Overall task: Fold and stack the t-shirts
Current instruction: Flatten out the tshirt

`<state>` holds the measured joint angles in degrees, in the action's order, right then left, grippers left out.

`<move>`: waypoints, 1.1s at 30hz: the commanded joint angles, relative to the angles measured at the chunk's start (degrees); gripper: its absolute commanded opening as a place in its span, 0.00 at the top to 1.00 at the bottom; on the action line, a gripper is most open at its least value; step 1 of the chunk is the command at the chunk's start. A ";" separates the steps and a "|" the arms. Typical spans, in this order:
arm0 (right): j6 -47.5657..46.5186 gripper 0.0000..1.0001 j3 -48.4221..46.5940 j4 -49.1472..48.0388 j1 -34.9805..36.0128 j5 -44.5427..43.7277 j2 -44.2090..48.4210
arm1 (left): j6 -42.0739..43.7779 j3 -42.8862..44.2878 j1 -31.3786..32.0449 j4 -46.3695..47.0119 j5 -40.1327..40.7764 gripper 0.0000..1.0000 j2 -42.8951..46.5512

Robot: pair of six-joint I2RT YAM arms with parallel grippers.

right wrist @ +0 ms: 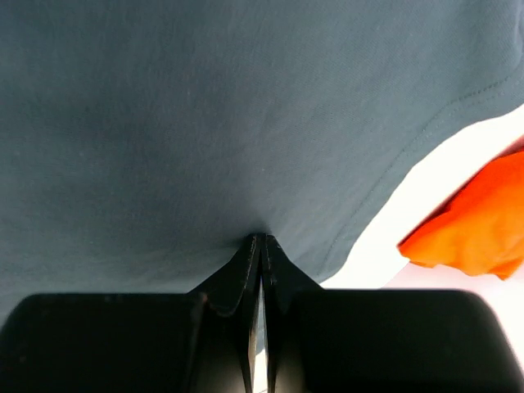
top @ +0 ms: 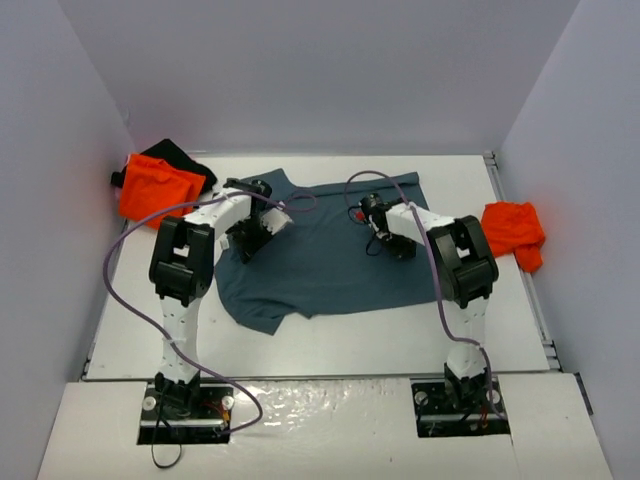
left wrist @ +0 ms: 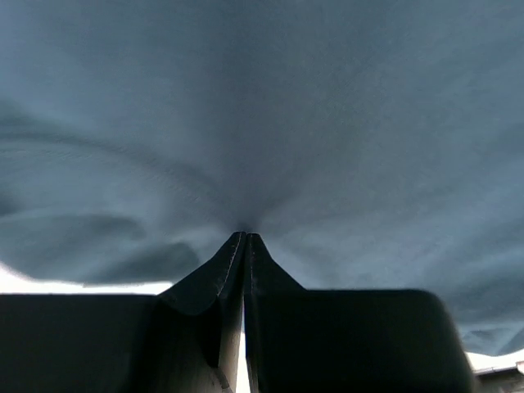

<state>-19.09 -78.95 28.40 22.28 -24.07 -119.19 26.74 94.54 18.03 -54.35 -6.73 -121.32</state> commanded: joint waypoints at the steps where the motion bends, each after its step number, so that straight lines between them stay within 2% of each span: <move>1: -0.54 1.00 8.96 4.24 -0.04 2.79 2.10 | 1.17 0.45 -2.18 -9.30 -0.21 1.00 -1.66; 5: -2.05 1.00 16.82 4.99 0.13 2.94 7.26 | 3.00 -9.90 -4.85 -6.05 0.87 1.00 3.37; 8: -3.05 1.00 21.47 5.79 0.22 6.71 10.33 | 4.89 -17.14 -6.85 -6.56 0.05 1.00 8.29; 14: -2.74 1.00 24.05 5.31 3.31 9.72 13.80 | 5.72 -26.78 -8.45 -4.89 -1.15 1.00 17.64; 17: -1.65 1.00 19.46 4.29 3.56 7.96 15.02 | 4.34 -23.42 -8.39 -4.13 -2.40 1.00 21.29; 21: -1.16 1.00 9.65 4.01 4.07 5.19 16.09 | 1.98 -11.77 -8.37 -4.54 -3.16 1.00 23.06; 24: -0.74 0.96 3.27 5.41 4.77 1.38 16.67 | 1.01 -2.79 -8.35 -5.29 -3.58 1.00 22.92; 27: -1.70 0.86 -0.68 7.72 5.32 -0.11 18.69 | 1.10 4.59 -8.27 -6.30 -3.35 0.99 21.84; 29: -2.79 0.69 -2.22 7.56 5.30 -0.25 19.45 | 2.22 7.68 -8.25 -6.30 -1.22 0.90 20.19; 31: -4.44 0.59 -3.83 6.61 5.18 -0.16 19.12 | 3.83 10.34 -8.55 -6.01 1.47 0.93 17.46; 32: -4.96 0.58 -4.54 5.77 5.09 -0.12 18.33 | 4.54 11.14 -8.73 -5.96 2.09 0.96 16.24; 33: -5.83 0.56 -5.20 4.92 5.06 0.18 17.39 | 5.20 12.01 -8.97 -5.78 3.30 0.95 14.44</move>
<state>-21.97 -80.31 32.92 27.27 -21.89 -102.89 29.11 102.15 9.72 -58.54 -8.12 -103.18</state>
